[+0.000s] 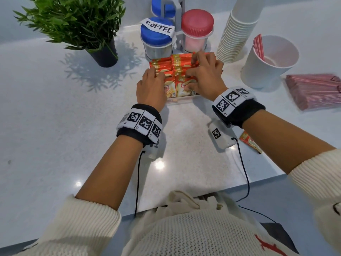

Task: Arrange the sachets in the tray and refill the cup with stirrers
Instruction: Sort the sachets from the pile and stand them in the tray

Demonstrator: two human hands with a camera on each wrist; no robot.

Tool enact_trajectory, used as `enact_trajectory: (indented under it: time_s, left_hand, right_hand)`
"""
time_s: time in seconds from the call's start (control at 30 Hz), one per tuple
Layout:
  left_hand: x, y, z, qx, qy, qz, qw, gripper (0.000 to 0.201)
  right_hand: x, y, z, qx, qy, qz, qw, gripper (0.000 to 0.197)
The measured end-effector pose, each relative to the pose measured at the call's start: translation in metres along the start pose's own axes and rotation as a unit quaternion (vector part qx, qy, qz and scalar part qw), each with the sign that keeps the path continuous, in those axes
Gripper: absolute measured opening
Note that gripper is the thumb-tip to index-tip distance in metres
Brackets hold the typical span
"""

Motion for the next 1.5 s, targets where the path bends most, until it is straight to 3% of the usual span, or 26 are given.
enact_trajectory:
  time_s: [0.2, 0.47, 0.57, 0.73, 0.87, 0.97, 1.17, 1.33, 1.5]
  left_hand:
    - [0.005, -0.001, -0.004, 0.010, -0.005, 0.008, 1.000, 0.047]
    - [0.037, 0.031, -0.013, 0.001, 0.062, -0.034, 0.997, 0.046]
    - [0.034, 0.064, -0.015, -0.025, 0.043, -0.097, 0.994, 0.036]
    - [-0.005, 0.116, -0.029, -0.056, -0.049, -0.140, 0.987, 0.022]
    - [-0.049, 0.139, -0.044, -0.029, -0.143, -0.115, 0.983, 0.021]
    - [-0.076, 0.150, -0.053, -0.003, -0.204, -0.092, 0.975, 0.021]
    - [-0.102, 0.156, -0.067, 0.017, -0.274, -0.095, 0.957, 0.023]
    - [-0.100, 0.153, -0.074, 0.008, -0.318, -0.120, 0.940, 0.045]
    - [-0.100, 0.144, -0.074, 0.029, -0.308, -0.172, 0.935, 0.039]
  right_hand:
    - [0.010, 0.009, -0.003, -0.009, 0.000, 0.049, 0.999, 0.052]
    - [0.046, 0.053, -0.027, -0.025, 0.055, 0.189, 0.980, 0.040]
    - [0.048, 0.071, -0.044, -0.025, 0.044, 0.188, 0.981, 0.030]
    - [0.020, 0.104, -0.084, -0.050, -0.125, 0.162, 0.978, 0.028]
    - [-0.005, 0.126, -0.128, -0.097, -0.265, 0.137, 0.949, 0.056]
    - [-0.019, 0.138, -0.148, -0.120, -0.289, 0.104, 0.944, 0.067]
    - [-0.030, 0.142, -0.157, -0.122, -0.284, 0.129, 0.942, 0.036]
    - [-0.028, 0.130, -0.148, -0.085, -0.281, 0.133, 0.947, 0.003]
    - [-0.023, 0.120, -0.136, -0.071, -0.252, 0.153, 0.953, 0.008]
Point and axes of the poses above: each hand's wrist, its own z-axis towards the middle knuckle, its own x-axis out of the back of the hand, y = z × x, the point moved 7 cm from there along z, towards the middle knuckle, and after that the axes turned 7 degrees about -z, right-handed, at the moved point
